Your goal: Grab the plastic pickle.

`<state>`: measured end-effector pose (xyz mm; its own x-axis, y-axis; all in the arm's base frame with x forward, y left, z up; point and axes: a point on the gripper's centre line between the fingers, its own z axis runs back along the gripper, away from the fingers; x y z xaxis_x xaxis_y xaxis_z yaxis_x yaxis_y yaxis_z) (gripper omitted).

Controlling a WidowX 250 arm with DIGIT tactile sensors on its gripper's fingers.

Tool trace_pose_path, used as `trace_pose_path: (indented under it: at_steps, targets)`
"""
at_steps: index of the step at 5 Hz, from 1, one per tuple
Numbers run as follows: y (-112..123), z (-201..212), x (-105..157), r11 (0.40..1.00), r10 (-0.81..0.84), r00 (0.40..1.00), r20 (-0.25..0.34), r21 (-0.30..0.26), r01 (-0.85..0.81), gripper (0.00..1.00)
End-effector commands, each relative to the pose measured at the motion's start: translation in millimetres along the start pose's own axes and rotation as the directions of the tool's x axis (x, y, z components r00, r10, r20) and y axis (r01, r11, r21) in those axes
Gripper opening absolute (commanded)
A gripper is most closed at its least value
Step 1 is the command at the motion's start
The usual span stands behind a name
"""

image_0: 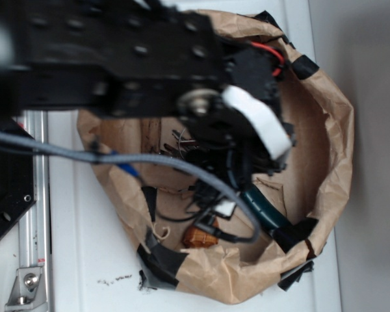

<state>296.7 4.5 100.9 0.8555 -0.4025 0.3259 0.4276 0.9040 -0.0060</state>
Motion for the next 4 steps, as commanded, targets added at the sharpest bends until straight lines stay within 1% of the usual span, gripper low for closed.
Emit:
trace_pose_path:
  at_steps: [1, 2, 3, 4]
  targets:
    - [-39.1, -55.2, 26.9, 0.978, -0.192, 0.981, 0.007, 0.082, 0.19, 1.0]
    - [-52.9, -67.4, 35.0, 0.971, -0.237, 0.97, 0.045, -0.027, 0.239, 1.0]
    - [-65.6, -70.4, 29.9, 0.951, -0.302, 0.952, 0.053, -0.052, 0.305, 1.0]
    - [-65.7, -73.4, 29.5, 0.956, -0.288, 0.957, 0.036, -0.043, 0.289, 0.0]
